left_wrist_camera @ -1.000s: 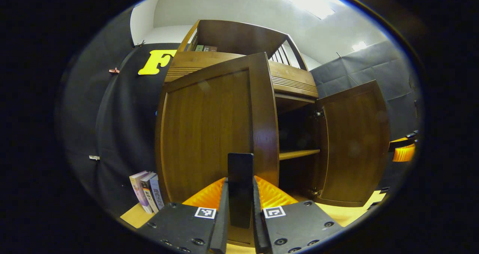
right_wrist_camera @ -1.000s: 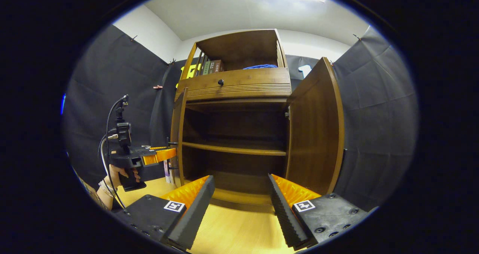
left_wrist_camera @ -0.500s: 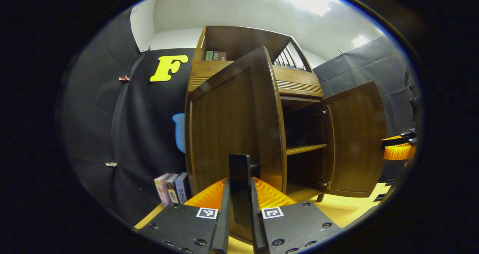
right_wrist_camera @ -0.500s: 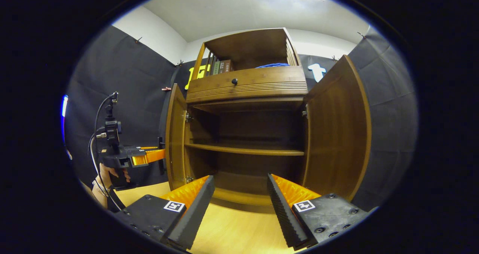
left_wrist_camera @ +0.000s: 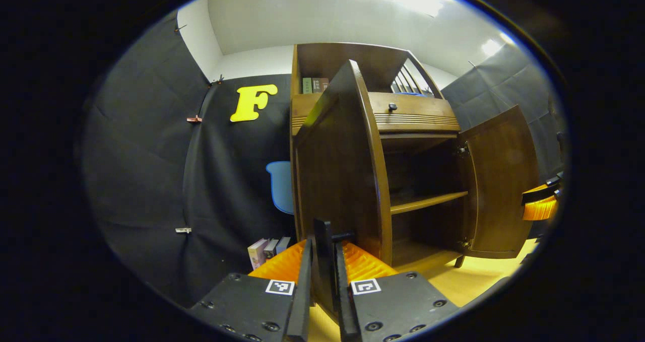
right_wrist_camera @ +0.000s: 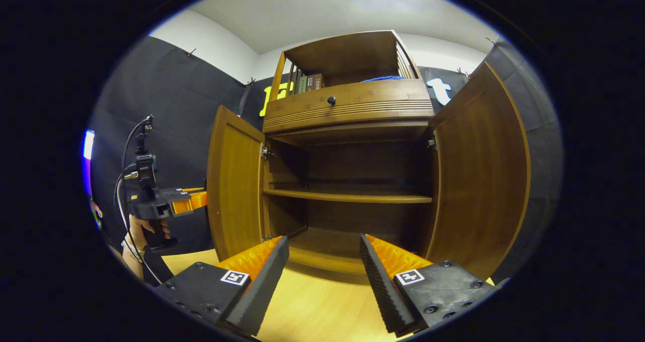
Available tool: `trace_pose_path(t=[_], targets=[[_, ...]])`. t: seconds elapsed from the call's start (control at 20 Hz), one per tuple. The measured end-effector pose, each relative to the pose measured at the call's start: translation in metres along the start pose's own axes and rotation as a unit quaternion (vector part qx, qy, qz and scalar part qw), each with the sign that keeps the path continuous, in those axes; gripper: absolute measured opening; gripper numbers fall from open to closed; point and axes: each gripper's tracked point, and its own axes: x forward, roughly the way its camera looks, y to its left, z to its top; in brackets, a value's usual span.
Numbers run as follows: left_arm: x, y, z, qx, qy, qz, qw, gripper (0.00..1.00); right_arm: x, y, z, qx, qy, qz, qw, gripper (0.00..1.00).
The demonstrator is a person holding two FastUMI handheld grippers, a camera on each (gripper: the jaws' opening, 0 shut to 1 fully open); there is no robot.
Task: Open the right door of the double-door shoe cabinet with the right hand, and open the left door with the left hand.
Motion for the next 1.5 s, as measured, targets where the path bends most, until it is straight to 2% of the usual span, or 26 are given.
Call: trace_pose_path(t=[0.25, 0.3, 0.35, 0.45, 0.5, 0.55, 0.65, 0.7, 0.75, 1.0, 1.05, 1.2, 1.35, 1.5], targets=[[-0.017, 0.039, -0.002, 0.010, 0.009, 0.045, 0.999, 0.21, 0.013, 0.003, -0.010, -0.012, 0.014, -0.002, 1.000, 0.90], [-0.022, 0.046, -0.001, 0.007, 0.007, 0.053, 0.999, 0.17, 0.015, 0.004, -0.011, -0.011, 0.016, -0.002, 1.000, 0.90], [-0.029, 0.052, 0.003, 0.006, 0.004, 0.060, 0.998, 0.22, 0.018, 0.006, -0.012, -0.010, 0.017, 0.001, 1.000, 0.90], [-0.044, 0.052, 0.007, 0.001, 0.003, 0.060, 0.998, 0.25, 0.024, 0.011, -0.013, -0.011, 0.018, 0.004, 1.000, 0.90], [-0.050, 0.050, 0.012, -0.002, 0.004, 0.058, 0.998, 0.22, 0.027, 0.012, -0.012, -0.013, 0.018, 0.004, 1.000, 0.90], [-0.057, 0.049, 0.017, -0.004, 0.004, 0.057, 0.998, 0.27, 0.029, 0.014, -0.011, -0.015, 0.016, 0.003, 1.000, 0.90], [-0.068, 0.035, 0.032, -0.011, -0.001, 0.045, 0.999, 0.21, 0.033, 0.013, -0.005, -0.020, 0.007, -0.004, 1.000, 0.90], [-0.070, 0.021, 0.041, -0.014, -0.006, 0.030, 0.999, 0.31, 0.035, 0.013, -0.003, -0.022, 0.004, -0.009, 1.000, 0.90], [-0.071, 0.006, 0.048, -0.012, -0.011, 0.015, 1.000, 0.36, 0.037, 0.013, -0.001, -0.023, 0.001, -0.012, 1.000, 0.90], [-0.054, -0.046, 0.078, 0.000, -0.039, -0.016, 0.999, 0.92, 0.041, 0.016, 0.022, -0.024, -0.017, -0.034, 0.999, 0.94], [-0.050, -0.062, 0.079, -0.001, -0.040, -0.024, 0.999, 0.96, 0.041, 0.021, 0.029, -0.033, -0.026, -0.034, 0.999, 0.94], [-0.033, -0.104, 0.084, -0.001, -0.041, -0.049, 0.998, 0.97, 0.041, 0.030, 0.039, -0.055, -0.040, -0.039, 0.997, 0.96], [-0.020, -0.124, 0.083, -0.008, -0.037, -0.062, 0.997, 0.99, 0.043, 0.033, 0.040, -0.055, -0.039, -0.041, 0.997, 0.95], [-0.012, -0.132, 0.081, -0.020, -0.027, -0.069, 0.997, 0.96, 0.043, 0.027, 0.043, -0.049, -0.043, -0.048, 0.997, 0.99]])
